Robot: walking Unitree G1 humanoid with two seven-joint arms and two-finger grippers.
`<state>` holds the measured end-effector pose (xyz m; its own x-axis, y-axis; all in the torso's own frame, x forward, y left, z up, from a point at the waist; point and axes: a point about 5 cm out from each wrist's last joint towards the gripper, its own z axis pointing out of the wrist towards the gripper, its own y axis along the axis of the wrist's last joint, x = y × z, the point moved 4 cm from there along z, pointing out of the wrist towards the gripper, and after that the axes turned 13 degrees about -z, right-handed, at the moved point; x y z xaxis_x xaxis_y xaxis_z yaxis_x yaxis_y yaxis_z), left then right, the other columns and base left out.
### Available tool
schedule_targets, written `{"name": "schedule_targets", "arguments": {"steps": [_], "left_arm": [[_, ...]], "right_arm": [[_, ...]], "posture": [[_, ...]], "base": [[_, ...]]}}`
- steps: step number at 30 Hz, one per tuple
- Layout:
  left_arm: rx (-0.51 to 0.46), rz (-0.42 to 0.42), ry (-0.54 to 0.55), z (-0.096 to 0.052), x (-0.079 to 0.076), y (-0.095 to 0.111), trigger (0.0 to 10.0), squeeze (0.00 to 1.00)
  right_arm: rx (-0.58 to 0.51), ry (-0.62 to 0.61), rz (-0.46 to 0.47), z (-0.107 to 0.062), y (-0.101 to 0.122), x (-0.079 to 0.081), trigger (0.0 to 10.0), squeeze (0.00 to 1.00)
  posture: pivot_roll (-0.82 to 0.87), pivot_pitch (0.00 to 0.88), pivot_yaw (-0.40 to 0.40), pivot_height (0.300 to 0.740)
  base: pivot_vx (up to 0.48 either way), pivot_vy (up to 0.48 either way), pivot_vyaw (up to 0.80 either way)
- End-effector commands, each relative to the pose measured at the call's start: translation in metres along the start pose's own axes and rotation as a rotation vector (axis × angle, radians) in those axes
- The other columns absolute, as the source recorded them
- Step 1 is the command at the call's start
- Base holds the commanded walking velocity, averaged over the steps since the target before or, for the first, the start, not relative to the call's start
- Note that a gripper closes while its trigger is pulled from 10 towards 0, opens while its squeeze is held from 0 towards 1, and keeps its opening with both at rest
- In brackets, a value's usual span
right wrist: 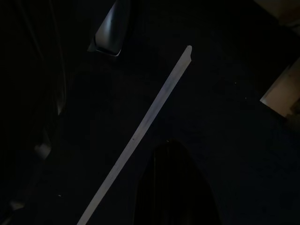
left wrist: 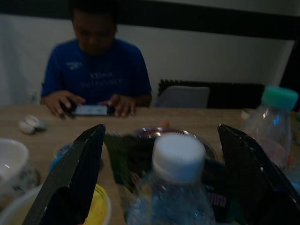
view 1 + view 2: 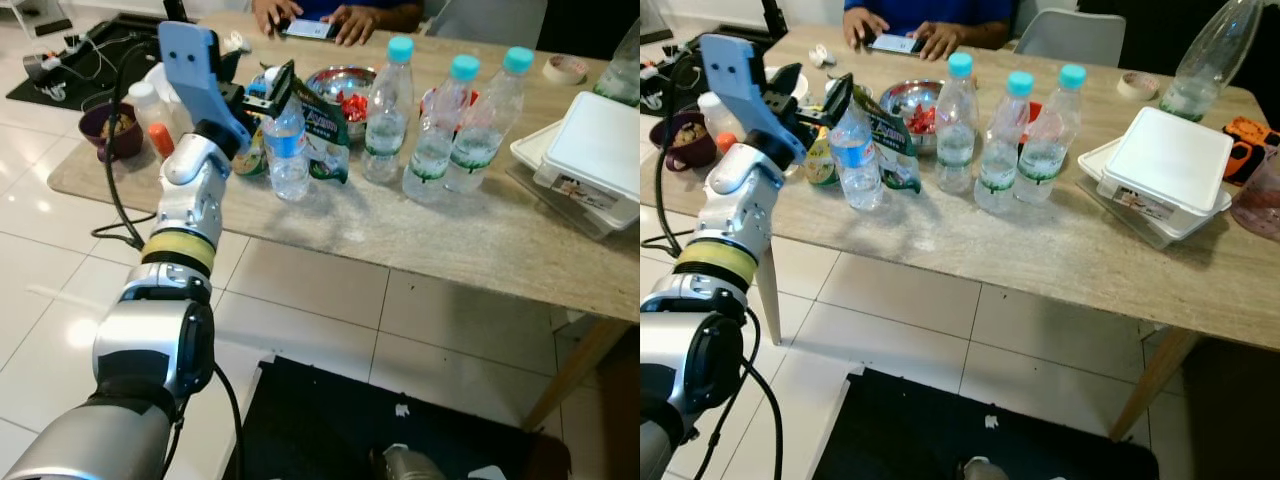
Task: Restocking fridge
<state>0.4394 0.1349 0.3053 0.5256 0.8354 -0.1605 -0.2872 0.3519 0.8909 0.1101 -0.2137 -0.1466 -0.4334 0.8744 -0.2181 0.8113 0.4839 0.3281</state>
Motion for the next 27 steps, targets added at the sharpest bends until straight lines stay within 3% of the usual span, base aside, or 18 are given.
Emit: {"name": "schedule_targets", "arguments": {"steps": [1,6,12,13,15,16,27], "left_arm": [[0.008,-0.012,-0.031,0.004,-0.008,-0.003,10.0,0.0],[0.038,-0.025,-0.075,0.009,-0.021,-0.012,10.0,0.0],[0.055,-0.016,-0.079,0.013,-0.025,-0.016,10.0,0.0],[0.054,-0.009,-0.072,0.013,-0.025,-0.015,1.8,0.0],[0.054,-0.009,-0.072,0.013,-0.025,-0.015,1.8,0.0],[0.053,-0.006,-0.068,0.013,-0.024,-0.015,0.0,0.0],[0.06,-0.007,-0.038,0.008,-0.015,-0.018,0.0,0.0]], "right_arm": [[0.033,0.007,0.015,-0.001,-0.009,0.009,10.0,0.0],[0.039,0.001,0.02,-0.002,-0.013,0.008,10.0,0.0],[0.042,0.001,0.022,-0.003,-0.015,0.009,10.0,0.0],[0.042,0.0,0.024,-0.003,-0.015,0.009,10.0,0.0],[0.042,0.0,0.024,-0.003,-0.015,0.009,10.0,0.0],[0.041,-0.001,0.025,-0.003,-0.015,0.009,10.0,0.0],[0.035,-0.016,0.027,-0.002,-0.01,0.002,10.0,0.0]], "posture": [[-0.11,0.235,0.041,0.74],[-0.12,0.239,0.045,0.74],[-0.12,0.238,0.047,0.74],[-0.12,0.237,0.048,0.74],[-0.12,0.237,0.048,0.74],[-0.12,0.232,0.048,0.74],[-0.12,0.205,0.045,0.74]], "base": [[0.0,0.0,0.0],[0.0,0.0,0.0],[0.0,0.0,0.0],[0.0,0.0,0.0],[0.0,0.0,0.0],[0.0,0.0,0.0],[0.0,0.0,0.0]]}}
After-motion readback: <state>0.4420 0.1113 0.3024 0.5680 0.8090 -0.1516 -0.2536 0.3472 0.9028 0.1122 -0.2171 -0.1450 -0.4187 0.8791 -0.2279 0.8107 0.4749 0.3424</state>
